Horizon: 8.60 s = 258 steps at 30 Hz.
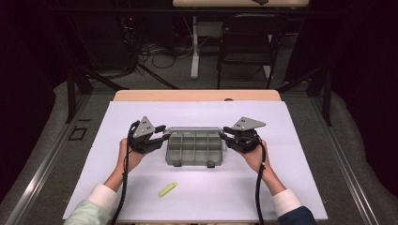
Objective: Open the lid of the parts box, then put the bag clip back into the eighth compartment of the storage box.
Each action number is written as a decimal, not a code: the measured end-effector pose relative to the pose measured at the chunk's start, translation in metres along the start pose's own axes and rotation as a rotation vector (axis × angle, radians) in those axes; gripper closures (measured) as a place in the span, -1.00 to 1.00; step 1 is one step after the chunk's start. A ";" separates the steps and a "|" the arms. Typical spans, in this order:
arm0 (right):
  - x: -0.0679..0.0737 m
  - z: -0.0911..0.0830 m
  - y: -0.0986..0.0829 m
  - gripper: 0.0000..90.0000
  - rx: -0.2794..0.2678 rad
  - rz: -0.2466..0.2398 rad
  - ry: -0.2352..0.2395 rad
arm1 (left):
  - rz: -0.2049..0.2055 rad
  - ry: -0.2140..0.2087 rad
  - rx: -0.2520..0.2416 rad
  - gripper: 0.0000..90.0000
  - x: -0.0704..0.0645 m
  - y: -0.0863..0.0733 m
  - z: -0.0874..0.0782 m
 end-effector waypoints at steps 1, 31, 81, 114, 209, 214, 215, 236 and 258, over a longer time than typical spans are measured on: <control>0.000 0.000 0.000 0.51 0.000 0.000 0.000 | -0.001 -0.001 0.001 0.38 0.001 0.000 0.000; -0.013 0.010 0.009 0.61 0.064 0.065 0.008 | -0.069 -0.028 0.007 0.56 0.019 0.008 0.007; -0.036 0.045 0.011 0.75 0.125 0.136 -0.054 | -0.167 -0.026 0.037 0.78 0.053 -0.004 0.044; -0.041 0.069 -0.009 0.75 0.179 0.200 -0.107 | -0.215 0.049 0.104 0.73 0.058 -0.023 0.073; 0.016 -0.044 -0.083 -1.00 0.087 0.075 0.014 | -0.131 0.165 0.252 -1.00 -0.057 -0.084 -0.049; 0.015 -0.044 -0.082 -1.00 0.084 0.075 0.011 | -0.121 0.168 0.265 -1.00 -0.062 -0.082 -0.051; 0.016 -0.045 -0.082 -1.00 0.084 0.074 0.011 | -0.121 0.165 0.264 -1.00 -0.062 -0.082 -0.052; 0.014 -0.042 -0.084 -1.00 0.099 0.068 0.021 | -0.081 0.106 0.348 -1.00 -0.090 -0.073 -0.051; 0.017 -0.040 -0.086 -1.00 0.119 0.060 0.025 | -0.047 -0.017 0.419 -0.54 -0.114 -0.077 -0.037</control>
Point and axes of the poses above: each handheld gripper's, and its own axes: z roughly forward along the jaws, y roughly out of its top, x roughly to its left, the point moved 5 cm from there along z, roughly forward along the jaws, and after that the axes turned 2 degrees about -y, right-handed, at the moved point
